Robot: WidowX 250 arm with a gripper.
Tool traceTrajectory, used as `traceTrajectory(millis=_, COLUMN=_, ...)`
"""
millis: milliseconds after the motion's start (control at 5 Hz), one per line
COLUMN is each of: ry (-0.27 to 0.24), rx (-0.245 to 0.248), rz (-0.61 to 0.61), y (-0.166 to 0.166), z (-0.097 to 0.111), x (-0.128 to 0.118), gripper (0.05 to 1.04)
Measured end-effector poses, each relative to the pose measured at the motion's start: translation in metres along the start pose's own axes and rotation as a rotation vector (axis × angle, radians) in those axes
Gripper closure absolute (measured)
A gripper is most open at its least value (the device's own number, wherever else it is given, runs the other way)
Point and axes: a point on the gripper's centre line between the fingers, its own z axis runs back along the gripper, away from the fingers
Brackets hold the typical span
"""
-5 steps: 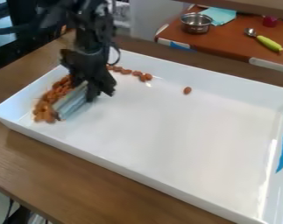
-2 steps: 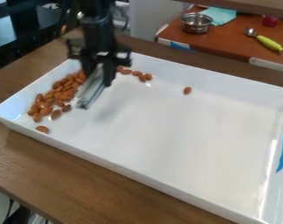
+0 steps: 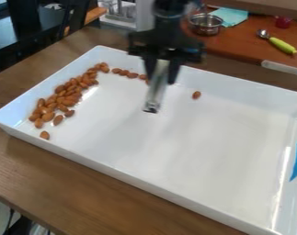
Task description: Sweep into pile
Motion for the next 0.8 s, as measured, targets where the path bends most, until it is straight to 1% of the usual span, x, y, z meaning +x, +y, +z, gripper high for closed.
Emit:
traceTrajectory(millis=200, ry=-0.068, rx=0.035, rz=-0.066, y=-0.053, z=-0.006, x=-0.014, gripper=0.702)
traceTrajectory(millis=400, ry=-0.077, rx=0.083, rz=-0.090, y=-0.065, z=-0.024, x=-0.022, gripper=0.702)
traceTrajectory(millis=600, ry=-0.067, rx=0.098, rz=-0.082, y=-0.069, z=-0.033, x=-0.016, gripper=0.702)
traceTrajectory(millis=800, ry=-0.036, rx=0.115, rz=-0.040, y=-0.055, z=-0.045, x=-0.002, gripper=0.702)
